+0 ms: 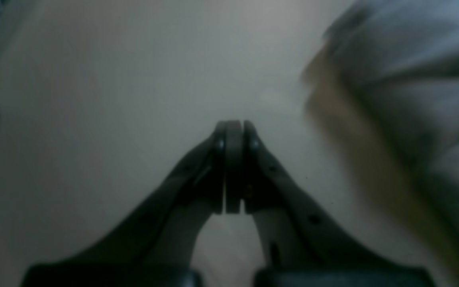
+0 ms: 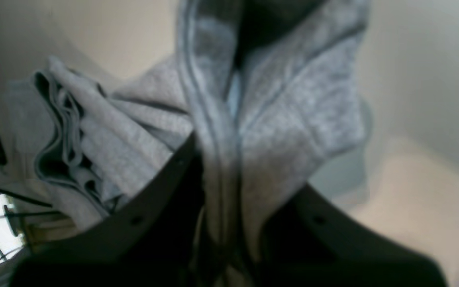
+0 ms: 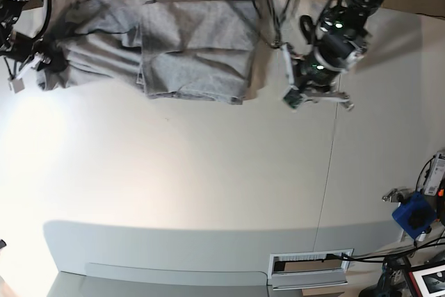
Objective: Fold the T-shirt properly
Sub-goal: 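Release the left gripper and raise it away from the shirt, then lift the collar end with the right gripper and fold it over the stack, then grasp the folded grey shirt bundle with the right gripper and lift it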
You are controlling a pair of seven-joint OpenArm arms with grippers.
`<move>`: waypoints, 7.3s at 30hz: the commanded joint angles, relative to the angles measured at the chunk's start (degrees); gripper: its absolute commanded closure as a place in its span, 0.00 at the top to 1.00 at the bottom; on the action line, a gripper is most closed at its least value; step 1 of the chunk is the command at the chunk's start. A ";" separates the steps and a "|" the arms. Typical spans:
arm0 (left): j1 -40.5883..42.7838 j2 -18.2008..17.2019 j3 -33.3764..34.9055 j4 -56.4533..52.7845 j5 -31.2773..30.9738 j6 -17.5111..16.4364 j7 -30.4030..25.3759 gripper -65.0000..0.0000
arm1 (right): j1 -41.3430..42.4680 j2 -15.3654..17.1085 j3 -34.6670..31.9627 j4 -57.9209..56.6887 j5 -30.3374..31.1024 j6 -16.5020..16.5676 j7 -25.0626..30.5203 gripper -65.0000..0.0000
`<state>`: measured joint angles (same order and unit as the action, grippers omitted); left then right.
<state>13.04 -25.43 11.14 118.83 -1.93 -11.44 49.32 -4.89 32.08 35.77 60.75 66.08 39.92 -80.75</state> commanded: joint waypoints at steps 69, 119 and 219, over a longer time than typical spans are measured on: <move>1.42 2.25 -6.82 -20.52 -27.96 -26.10 3.37 0.00 | 0.74 -30.77 -3.45 41.99 11.10 0.08 0.75 0.00; 1.42 2.27 -6.82 -20.52 -28.57 -26.08 3.37 0.00 | 0.92 -34.47 -49.70 41.94 -17.14 -0.07 5.38 0.28; 1.42 2.25 -6.82 -20.52 -29.83 -25.86 3.39 0.00 | -7.04 -34.45 -41.55 56.57 -53.70 -17.90 10.69 0.00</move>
<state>14.55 -22.57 4.43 97.84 -32.23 -37.52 52.23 -12.34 -2.22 -5.72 116.22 11.57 21.80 -71.09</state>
